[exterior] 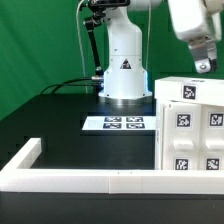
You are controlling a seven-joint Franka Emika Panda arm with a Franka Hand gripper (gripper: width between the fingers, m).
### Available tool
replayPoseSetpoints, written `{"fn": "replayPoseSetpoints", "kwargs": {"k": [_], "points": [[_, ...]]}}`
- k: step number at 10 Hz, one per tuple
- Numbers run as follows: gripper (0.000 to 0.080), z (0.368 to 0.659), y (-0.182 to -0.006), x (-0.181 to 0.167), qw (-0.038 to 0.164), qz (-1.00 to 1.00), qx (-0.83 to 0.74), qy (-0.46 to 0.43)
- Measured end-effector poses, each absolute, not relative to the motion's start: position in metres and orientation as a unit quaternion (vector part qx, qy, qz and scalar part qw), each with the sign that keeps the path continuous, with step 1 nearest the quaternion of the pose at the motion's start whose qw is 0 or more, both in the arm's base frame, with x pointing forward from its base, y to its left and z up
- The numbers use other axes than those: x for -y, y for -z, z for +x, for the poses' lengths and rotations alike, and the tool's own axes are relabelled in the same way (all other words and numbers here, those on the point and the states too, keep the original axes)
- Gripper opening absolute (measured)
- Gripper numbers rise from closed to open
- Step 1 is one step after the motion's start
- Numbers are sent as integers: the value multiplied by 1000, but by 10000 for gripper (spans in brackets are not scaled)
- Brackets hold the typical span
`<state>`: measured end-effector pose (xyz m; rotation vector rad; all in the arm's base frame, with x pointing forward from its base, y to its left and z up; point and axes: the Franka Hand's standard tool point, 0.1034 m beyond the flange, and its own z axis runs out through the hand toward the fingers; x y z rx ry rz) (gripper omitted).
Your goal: Assemble cabinet
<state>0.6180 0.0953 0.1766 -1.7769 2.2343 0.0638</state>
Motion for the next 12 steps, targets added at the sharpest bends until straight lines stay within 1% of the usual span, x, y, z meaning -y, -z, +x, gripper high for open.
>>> {"fn": "replayPoseSetpoints", "kwargs": {"k": [1,2,4,5,6,7,10,11,12], "points": [[797,619,-176,-96,134,-687,-714,-11],[797,620,-177,-97,134,-711,-691,-8],[797,620,-179,-102,121,-785,-608,-16],[797,623,-179,-104,109,-834,-541,-15],[797,626,-179,-106,101,-863,-496,-12],[797,626,-178,-104,102,-868,-486,-9],[797,626,-178,-103,101,-919,-382,3],[797,626,-177,-103,96,-934,-345,6],[797,625,-177,-103,82,-959,-271,16]]}}
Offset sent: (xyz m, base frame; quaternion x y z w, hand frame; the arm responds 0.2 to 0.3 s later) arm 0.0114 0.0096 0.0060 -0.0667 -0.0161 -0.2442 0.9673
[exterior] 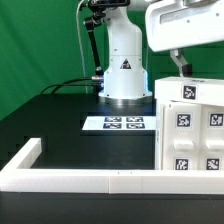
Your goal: Assemble cabinet
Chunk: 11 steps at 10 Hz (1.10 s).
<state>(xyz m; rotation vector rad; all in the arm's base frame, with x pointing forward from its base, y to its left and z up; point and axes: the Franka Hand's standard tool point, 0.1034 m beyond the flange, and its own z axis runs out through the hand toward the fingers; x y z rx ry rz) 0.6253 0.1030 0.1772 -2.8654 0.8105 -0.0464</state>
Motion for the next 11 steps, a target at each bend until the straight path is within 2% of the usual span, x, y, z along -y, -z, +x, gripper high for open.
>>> {"fn": "replayPoseSetpoints", "kwargs": {"k": [8,11], "points": [[797,623,-176,-102,33,-991,122,38],[797,622,-173,-98,25,-973,227,38]]}}
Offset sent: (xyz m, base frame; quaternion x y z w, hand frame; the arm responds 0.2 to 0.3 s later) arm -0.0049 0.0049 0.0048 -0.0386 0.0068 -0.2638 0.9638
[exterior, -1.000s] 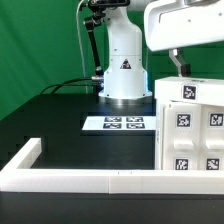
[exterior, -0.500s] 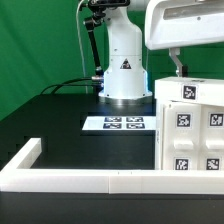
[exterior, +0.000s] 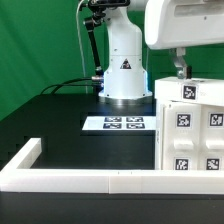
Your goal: Assemble cabinet
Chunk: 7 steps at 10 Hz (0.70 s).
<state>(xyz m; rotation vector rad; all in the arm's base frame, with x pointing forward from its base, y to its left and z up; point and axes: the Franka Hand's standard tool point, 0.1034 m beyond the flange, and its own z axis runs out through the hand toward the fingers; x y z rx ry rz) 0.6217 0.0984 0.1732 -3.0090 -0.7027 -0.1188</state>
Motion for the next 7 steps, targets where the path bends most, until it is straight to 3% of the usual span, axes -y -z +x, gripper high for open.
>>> {"fn": "replayPoseSetpoints", "kwargs": {"k": [7], "points": [[797,614,-159,-85,9,-916,399,33]]}}
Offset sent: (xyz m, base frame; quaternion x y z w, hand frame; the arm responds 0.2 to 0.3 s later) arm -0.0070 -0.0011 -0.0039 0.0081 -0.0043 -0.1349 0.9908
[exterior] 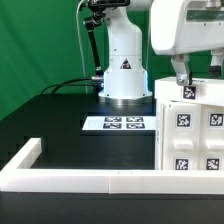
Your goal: Assemble cabinet
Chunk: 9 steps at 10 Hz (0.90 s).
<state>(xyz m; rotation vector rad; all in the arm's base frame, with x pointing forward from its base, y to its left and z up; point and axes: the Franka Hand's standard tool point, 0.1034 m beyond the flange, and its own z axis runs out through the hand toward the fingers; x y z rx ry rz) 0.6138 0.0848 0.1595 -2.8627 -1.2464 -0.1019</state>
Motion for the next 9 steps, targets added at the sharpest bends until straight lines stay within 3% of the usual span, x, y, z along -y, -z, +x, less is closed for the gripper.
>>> {"fn": "replayPoseSetpoints", "kwargs": {"k": [4,6,9], "points": [[797,612,-155,-83,8,-922,387,33],[546,612,-155,-81,9,-927,373,30],[551,612,-155,-80,9,-933,358,31]]}}
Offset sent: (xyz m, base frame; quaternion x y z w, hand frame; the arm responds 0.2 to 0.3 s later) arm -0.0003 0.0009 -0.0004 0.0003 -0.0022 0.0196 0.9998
